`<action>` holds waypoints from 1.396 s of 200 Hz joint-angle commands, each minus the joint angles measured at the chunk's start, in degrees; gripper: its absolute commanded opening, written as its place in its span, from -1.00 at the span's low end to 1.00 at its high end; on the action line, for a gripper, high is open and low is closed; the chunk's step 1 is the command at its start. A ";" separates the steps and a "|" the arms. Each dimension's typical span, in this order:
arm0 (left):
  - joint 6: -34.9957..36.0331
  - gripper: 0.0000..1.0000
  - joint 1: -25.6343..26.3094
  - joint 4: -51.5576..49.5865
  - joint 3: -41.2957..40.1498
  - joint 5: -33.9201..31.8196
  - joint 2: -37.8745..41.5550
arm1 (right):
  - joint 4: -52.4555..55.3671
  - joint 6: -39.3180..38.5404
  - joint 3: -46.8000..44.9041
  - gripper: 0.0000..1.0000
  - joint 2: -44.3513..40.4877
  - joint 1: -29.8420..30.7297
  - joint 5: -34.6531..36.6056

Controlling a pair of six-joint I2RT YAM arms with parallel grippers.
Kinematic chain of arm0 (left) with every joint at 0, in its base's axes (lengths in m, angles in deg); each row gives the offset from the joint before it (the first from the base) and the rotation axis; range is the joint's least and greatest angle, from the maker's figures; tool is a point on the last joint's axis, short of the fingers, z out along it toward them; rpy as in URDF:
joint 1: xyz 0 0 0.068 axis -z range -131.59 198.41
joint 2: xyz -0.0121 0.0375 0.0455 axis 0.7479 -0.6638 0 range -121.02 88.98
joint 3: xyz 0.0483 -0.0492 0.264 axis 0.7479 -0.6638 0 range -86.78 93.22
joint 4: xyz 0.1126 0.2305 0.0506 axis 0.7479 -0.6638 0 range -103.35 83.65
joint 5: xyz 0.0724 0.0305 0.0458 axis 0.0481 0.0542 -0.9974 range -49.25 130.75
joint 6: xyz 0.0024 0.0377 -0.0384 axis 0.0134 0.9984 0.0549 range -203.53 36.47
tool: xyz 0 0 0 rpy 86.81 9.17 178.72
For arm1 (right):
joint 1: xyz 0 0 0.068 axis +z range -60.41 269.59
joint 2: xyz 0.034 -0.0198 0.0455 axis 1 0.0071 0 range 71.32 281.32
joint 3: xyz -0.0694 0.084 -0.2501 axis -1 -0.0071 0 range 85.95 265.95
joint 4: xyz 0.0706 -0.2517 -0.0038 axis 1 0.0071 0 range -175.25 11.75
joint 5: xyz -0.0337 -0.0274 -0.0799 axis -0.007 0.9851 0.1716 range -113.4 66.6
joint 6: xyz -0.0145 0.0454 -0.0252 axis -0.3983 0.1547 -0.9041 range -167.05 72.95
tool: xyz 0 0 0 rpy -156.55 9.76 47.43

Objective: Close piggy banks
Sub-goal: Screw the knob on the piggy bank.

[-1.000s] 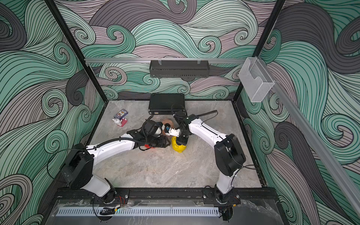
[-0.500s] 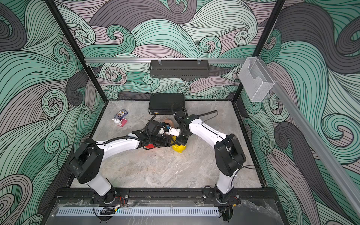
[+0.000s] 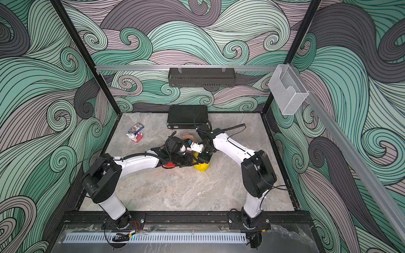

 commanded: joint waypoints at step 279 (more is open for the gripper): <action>-1.39 -0.10 1.29 -0.54 0.14 0.70 -3.84 | -10.43 33.31 -8.56 -1.00 1.22 -1.35 6.32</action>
